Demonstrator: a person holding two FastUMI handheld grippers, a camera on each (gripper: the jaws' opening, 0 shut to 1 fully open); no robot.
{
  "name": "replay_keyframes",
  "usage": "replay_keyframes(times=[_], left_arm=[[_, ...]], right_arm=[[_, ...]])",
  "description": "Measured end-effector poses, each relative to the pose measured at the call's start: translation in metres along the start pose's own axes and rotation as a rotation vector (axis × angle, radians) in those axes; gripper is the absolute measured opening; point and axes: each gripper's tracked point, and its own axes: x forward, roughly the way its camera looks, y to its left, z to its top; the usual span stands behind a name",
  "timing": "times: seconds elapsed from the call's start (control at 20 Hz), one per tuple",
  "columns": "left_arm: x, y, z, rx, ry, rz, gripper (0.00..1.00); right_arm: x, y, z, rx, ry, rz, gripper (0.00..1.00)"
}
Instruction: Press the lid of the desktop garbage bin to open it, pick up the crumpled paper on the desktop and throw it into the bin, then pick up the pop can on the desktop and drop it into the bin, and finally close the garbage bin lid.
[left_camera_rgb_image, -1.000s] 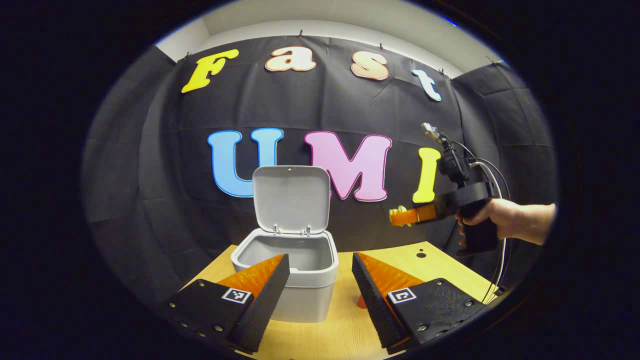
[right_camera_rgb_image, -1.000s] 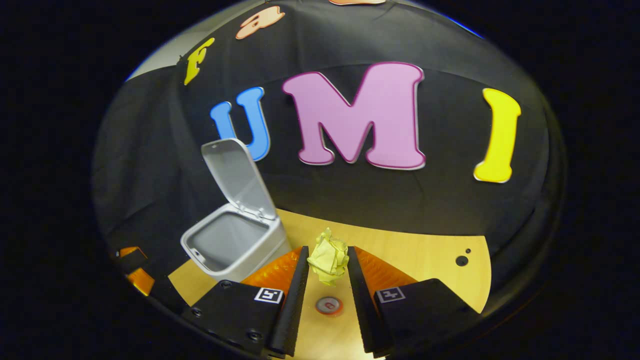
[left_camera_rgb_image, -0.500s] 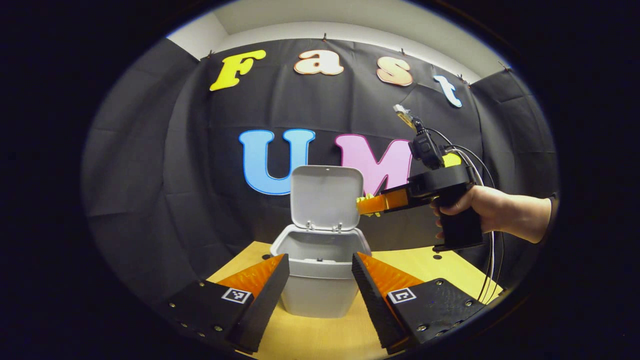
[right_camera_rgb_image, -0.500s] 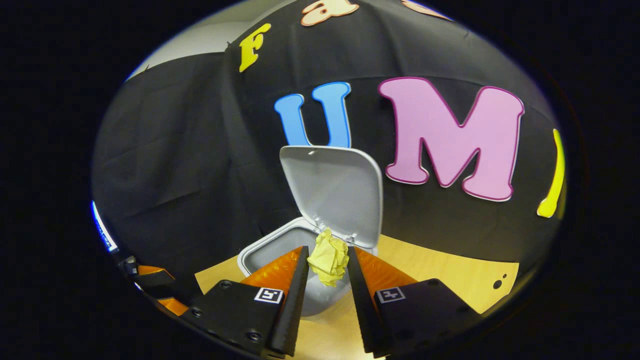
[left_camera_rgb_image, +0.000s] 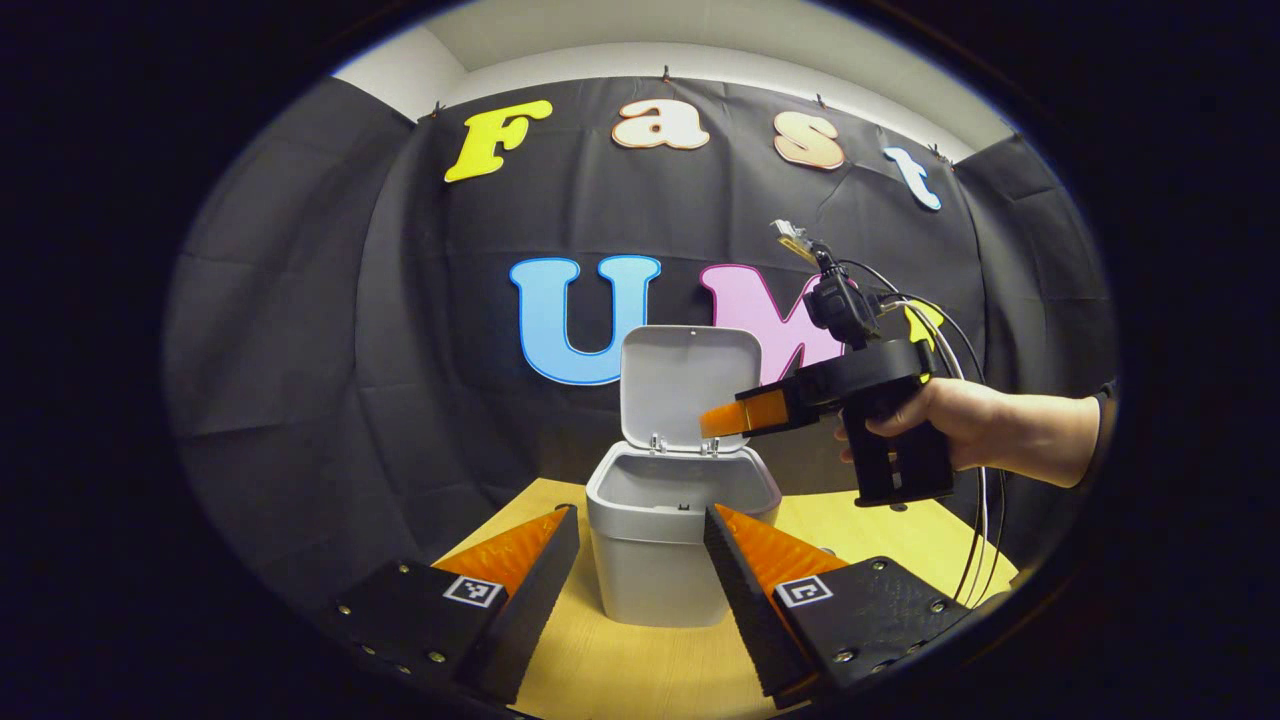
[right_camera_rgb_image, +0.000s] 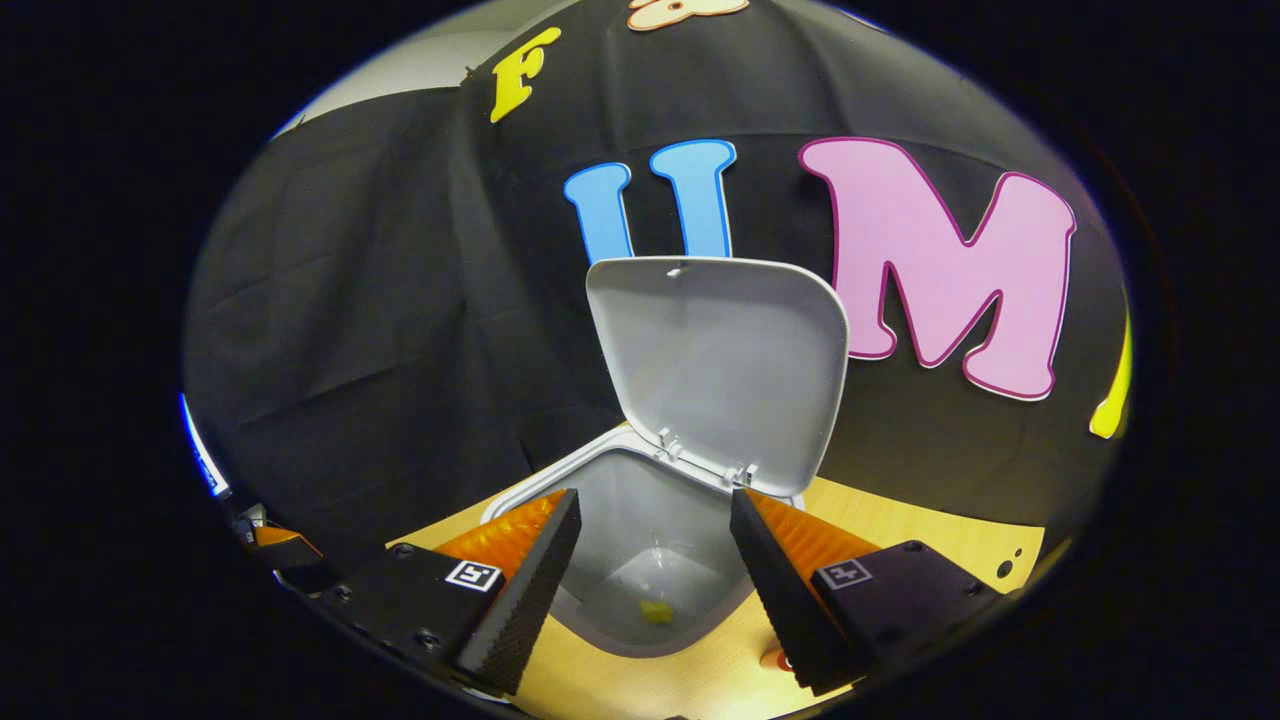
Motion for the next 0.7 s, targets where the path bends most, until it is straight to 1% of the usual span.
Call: replay_keyframes(times=[0.15, 0.3, 0.5, 0.7], left_arm=[[0.004, -0.010, -0.007, 0.006, 0.002, -0.031, 0.84], [0.011, -0.027, -0.020, 0.028, 0.020, -0.078, 0.84], [0.022, -0.062, -0.042, 0.055, 0.056, -0.165, 0.84], [0.036, -0.099, -0.067, 0.092, 0.071, -0.242, 0.83]], right_arm=[[-0.013, -0.015, 0.004, 0.003, -0.037, -0.040, 0.98], [-0.035, -0.038, 0.009, 0.001, -0.089, -0.108, 0.98], [-0.073, -0.074, 0.018, 0.004, -0.188, -0.214, 0.98], [-0.116, -0.116, 0.009, -0.023, -0.240, -0.335, 0.98]])
